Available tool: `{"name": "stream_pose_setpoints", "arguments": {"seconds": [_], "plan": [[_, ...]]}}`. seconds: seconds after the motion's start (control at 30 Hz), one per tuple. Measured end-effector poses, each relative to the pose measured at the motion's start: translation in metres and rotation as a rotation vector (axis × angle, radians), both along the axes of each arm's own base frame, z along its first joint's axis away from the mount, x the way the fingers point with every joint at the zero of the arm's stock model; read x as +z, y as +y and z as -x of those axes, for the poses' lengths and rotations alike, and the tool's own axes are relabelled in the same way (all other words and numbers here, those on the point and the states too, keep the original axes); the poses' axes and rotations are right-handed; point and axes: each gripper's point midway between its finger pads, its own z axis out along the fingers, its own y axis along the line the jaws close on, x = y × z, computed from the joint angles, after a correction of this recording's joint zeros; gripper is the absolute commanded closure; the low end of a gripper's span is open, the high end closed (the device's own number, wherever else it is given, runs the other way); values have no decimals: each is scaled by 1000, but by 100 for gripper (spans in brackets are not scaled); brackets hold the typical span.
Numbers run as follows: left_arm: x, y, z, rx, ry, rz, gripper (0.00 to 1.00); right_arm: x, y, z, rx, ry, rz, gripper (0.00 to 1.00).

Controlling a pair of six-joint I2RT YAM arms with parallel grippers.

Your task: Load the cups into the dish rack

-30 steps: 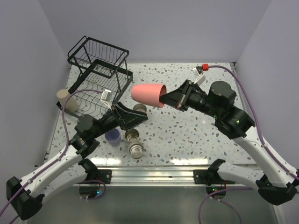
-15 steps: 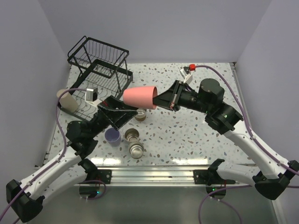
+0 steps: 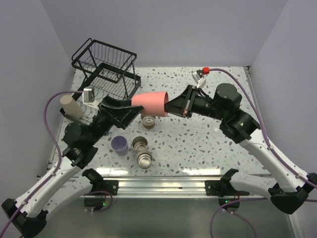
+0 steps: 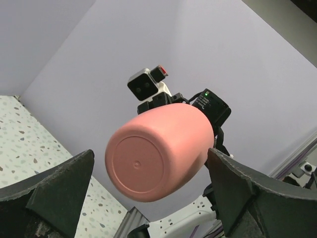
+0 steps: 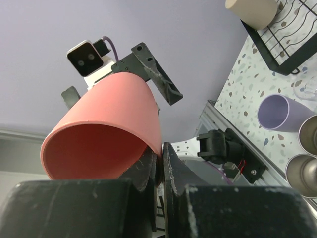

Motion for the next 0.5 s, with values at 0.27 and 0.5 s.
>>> {"name": "stream_pose_setpoints", "arguments": {"seconds": [0.27,0.5], "plan": [[6,-1,-8,31,3,-46,23,7,-7,1,-11,-16,-14,100],[8,-10,-12,-2,-10,-59,37,4,-10,-4,-31,-13,-11,100]]}}
